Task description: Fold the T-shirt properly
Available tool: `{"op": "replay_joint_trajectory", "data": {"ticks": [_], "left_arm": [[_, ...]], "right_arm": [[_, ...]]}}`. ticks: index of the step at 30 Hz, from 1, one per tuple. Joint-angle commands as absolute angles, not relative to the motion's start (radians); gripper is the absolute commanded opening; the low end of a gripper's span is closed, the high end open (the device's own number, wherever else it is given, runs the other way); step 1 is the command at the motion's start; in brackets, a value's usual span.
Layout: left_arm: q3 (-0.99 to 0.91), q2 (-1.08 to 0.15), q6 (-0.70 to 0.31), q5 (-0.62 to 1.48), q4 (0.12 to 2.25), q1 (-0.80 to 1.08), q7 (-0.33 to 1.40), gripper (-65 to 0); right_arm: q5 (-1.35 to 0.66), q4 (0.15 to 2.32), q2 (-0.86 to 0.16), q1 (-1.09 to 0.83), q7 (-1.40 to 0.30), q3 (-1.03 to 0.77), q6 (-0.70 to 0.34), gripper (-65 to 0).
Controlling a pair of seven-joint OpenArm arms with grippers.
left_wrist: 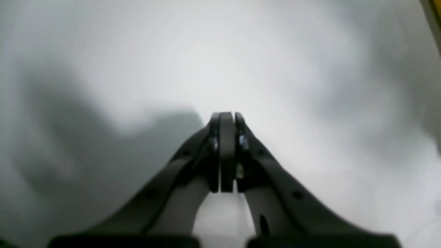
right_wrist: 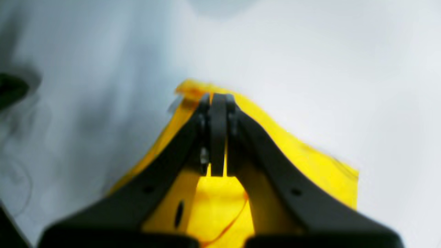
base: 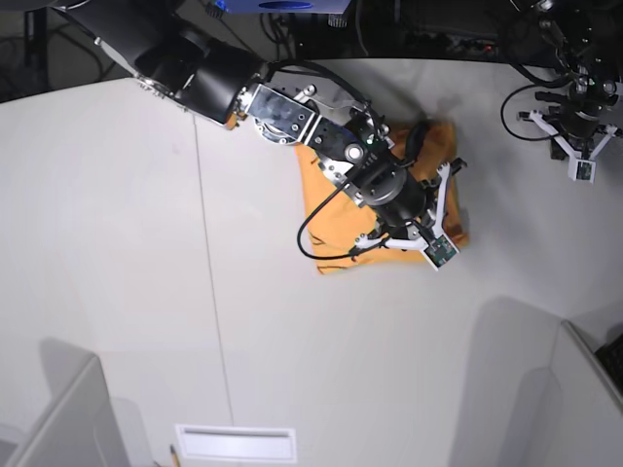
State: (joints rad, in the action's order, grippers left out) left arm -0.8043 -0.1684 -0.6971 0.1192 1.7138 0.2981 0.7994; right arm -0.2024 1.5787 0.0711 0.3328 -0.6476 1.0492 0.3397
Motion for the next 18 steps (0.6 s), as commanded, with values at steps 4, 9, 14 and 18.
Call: {"op": "replay_joint_trajectory", "data": {"ticks": [4, 9, 14, 18], "left_arm": [[-0.817, -0.177, -0.698, 0.355, 1.810, 0.297, 0.912, -65.0], [-0.817, -0.171, -0.698, 0.598, 1.807, 0.297, 0.995, -65.0], [-0.805, -0.117, -0.698, 0.662, 1.776, 0.285, 0.997, -30.9], [-0.722, -0.090, -0.698, 0.661, 1.761, 0.262, 0.998, -9.5]], "right_arm": [[-0.188, 1.672, 0.004, 0.320, -0.622, 1.038, 0.343, -65.0], [-0.188, 1.727, -0.067, 0.239, -0.624, 0.970, 0.343, -65.0], [-0.188, 1.797, -0.101, 0.102, -0.624, 0.756, 0.343, -65.0], [-0.188, 1.868, -0.151, 0.021, -0.624, 0.647, 0.341, -65.0]]}}
